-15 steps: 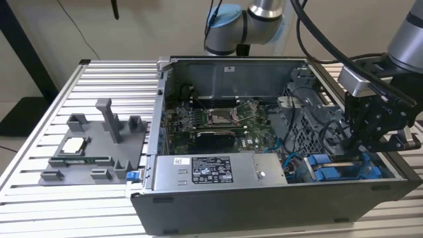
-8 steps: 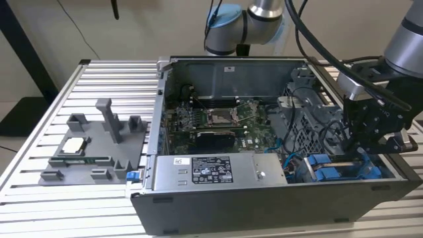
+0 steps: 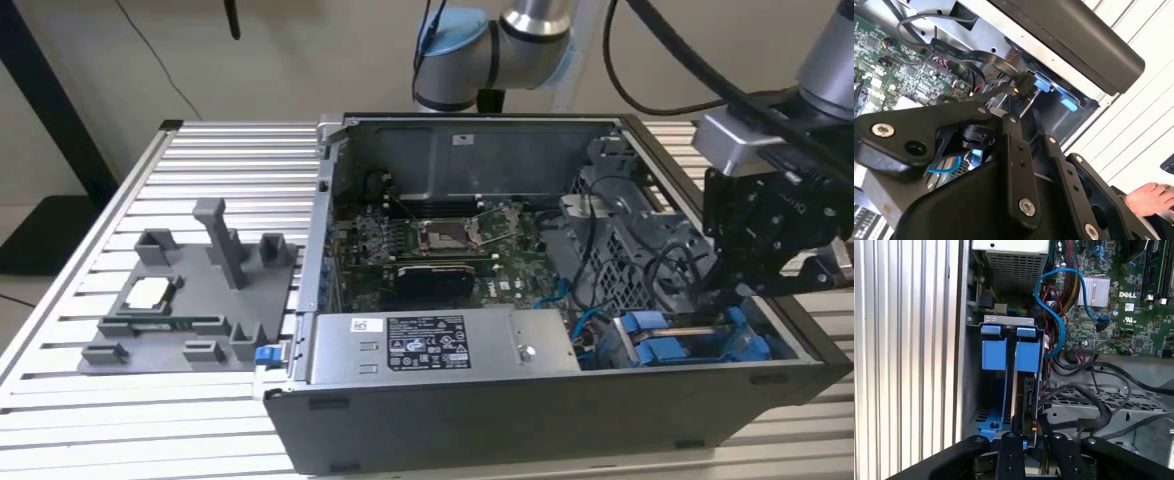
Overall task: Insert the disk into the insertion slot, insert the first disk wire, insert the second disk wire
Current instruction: 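Insert the first disk wire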
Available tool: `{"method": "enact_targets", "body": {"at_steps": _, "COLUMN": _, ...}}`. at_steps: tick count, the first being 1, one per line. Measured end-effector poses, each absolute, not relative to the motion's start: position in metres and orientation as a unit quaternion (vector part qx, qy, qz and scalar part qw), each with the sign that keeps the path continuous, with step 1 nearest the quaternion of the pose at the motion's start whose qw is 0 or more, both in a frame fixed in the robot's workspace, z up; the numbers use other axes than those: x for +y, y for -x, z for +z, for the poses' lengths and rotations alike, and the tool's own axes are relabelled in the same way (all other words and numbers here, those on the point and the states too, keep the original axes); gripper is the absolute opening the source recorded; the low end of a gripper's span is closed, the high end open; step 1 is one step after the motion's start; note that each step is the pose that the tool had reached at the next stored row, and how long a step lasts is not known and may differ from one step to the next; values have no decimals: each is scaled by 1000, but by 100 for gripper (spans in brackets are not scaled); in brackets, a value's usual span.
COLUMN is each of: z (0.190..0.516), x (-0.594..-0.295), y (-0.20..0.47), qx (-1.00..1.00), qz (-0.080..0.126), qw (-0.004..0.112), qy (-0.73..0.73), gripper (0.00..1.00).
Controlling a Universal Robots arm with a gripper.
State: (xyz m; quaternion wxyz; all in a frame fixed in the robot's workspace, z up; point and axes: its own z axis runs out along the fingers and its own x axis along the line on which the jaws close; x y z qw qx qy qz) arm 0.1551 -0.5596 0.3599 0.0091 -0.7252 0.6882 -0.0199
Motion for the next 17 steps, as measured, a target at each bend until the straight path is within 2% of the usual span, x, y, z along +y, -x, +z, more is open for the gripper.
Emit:
{"method": "enact_targets", "body": {"at_steps": 5, "z": 371, "x": -559, "y": -155, "qx": 688, "qz": -17, "qw": 13, "qy": 725, "gripper": 27}}
{"method": "enact_targets", "body": {"at_steps": 7, "z": 371, "x": -558, "y": -155, "qx": 688, "qz": -9, "qw": 20, "qy": 725, "gripper": 27}}
{"method": "enact_targets", "body": {"at_steps": 10, "z": 371, "x": -558, "y": -161, "qx": 688, "qz": 7, "qw": 37, "qy": 725, "gripper": 27}}
{"method": "enact_targets", "body": {"at_steps": 14, "z": 372, "x": -558, "y": -173, "qx": 688, "qz": 13, "qw": 38, "qy": 724, "gripper": 27}}
{"method": "enact_targets", "body": {"at_steps": 17, "z": 373, "x": -558, "y": -179, "qx": 689, "qz": 20, "qw": 34, "qy": 724, "gripper": 27}}
